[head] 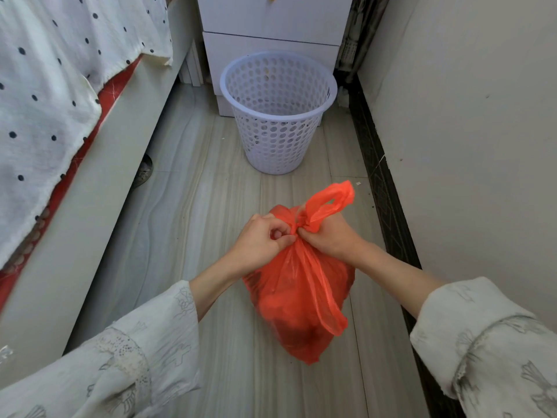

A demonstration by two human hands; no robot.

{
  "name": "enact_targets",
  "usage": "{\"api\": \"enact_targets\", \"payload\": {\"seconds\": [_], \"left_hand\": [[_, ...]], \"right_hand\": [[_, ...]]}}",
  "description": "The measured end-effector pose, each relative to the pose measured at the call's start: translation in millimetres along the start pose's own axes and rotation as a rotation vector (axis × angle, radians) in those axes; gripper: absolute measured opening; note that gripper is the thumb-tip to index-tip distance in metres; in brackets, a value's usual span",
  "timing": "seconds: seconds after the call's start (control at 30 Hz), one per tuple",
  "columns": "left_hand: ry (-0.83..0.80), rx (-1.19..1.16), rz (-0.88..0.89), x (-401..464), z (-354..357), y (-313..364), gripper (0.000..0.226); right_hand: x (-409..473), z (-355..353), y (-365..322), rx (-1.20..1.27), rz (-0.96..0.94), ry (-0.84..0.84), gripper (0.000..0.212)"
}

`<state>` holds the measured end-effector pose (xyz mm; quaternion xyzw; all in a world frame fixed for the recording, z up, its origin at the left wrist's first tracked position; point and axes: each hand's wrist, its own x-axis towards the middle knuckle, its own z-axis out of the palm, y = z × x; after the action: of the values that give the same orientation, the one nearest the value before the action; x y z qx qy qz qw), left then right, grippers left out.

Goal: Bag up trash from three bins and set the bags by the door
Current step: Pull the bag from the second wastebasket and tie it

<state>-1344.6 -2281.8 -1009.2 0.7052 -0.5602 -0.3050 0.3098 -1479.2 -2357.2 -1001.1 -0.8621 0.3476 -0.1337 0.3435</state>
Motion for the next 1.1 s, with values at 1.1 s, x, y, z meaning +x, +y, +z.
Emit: {"api": "enact_targets", "payload": {"seconds": [1.1], "left_hand": [[0.022, -0.077, -0.040, -2.7, -0.1, -6.6, 0.014]], "right_hand": [[-6.9, -3.8, -5.4, 0.851, 0.470, 0.063, 0.024]]}}
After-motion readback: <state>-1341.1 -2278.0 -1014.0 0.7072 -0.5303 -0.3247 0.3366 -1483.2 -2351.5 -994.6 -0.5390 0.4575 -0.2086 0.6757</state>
